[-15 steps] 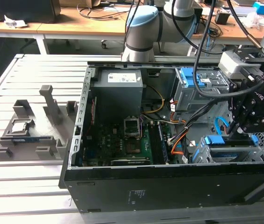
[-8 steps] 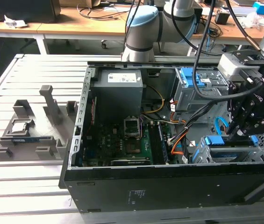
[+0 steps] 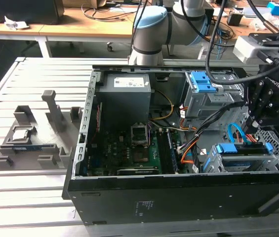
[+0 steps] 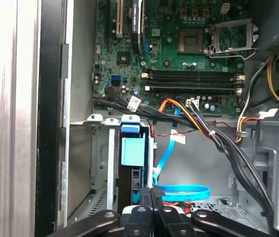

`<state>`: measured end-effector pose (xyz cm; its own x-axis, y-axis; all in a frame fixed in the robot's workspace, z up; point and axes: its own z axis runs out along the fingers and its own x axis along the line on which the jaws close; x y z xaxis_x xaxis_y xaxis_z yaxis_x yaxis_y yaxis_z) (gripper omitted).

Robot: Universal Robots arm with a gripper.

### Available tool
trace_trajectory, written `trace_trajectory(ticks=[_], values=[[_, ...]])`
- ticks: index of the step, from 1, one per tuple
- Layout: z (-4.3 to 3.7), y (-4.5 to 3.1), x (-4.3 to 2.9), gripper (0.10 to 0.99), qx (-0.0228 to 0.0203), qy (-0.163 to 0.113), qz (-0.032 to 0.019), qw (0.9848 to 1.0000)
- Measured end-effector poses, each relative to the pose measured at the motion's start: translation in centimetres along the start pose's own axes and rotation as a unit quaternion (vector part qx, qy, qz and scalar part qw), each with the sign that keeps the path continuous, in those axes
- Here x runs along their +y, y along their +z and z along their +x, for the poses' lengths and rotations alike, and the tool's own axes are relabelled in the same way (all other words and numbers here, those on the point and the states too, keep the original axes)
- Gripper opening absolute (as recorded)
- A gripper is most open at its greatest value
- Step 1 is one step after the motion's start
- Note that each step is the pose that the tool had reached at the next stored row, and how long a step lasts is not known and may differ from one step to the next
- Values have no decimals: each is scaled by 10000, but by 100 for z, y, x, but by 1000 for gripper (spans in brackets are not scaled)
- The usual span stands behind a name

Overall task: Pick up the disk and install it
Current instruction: 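Insert the second disk wire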

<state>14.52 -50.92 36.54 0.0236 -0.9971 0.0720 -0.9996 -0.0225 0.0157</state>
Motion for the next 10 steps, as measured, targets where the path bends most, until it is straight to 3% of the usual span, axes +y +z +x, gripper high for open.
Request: trace_trajectory(ticks=[6, 10], values=[[-6, -124, 2, 106, -2, 0, 0, 10000], [-7, -130, 2, 106, -1, 0, 0, 10000]])
